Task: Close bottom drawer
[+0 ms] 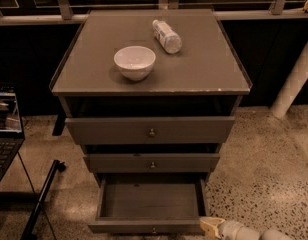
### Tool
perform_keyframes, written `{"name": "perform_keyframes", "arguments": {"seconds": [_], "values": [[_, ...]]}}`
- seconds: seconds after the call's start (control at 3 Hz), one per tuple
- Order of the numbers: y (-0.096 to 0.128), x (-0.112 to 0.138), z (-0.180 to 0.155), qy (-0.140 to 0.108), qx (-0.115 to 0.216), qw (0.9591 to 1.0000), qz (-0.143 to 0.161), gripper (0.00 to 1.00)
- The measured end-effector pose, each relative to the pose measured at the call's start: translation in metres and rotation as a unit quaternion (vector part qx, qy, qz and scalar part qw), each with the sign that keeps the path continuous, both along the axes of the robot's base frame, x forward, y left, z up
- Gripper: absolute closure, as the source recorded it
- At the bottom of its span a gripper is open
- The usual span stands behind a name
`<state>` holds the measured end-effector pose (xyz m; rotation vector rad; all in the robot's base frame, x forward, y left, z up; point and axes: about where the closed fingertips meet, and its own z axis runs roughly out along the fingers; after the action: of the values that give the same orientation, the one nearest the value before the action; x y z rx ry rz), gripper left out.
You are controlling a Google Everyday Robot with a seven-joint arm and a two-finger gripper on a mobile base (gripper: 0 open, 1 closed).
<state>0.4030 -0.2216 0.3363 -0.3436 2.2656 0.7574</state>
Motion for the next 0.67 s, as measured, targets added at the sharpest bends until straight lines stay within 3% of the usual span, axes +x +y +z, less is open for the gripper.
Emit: {"name": "perform_keyframes", "arguments": {"seconds": [0.33,0.67], "values": [[0.0,-0.006,-0.015,0.001,-0.006,0.9998,-0.018,1.0],[-0.011,-0.014,-0.053,0.018,-0.02,0.9979,-0.059,1.0]]}}
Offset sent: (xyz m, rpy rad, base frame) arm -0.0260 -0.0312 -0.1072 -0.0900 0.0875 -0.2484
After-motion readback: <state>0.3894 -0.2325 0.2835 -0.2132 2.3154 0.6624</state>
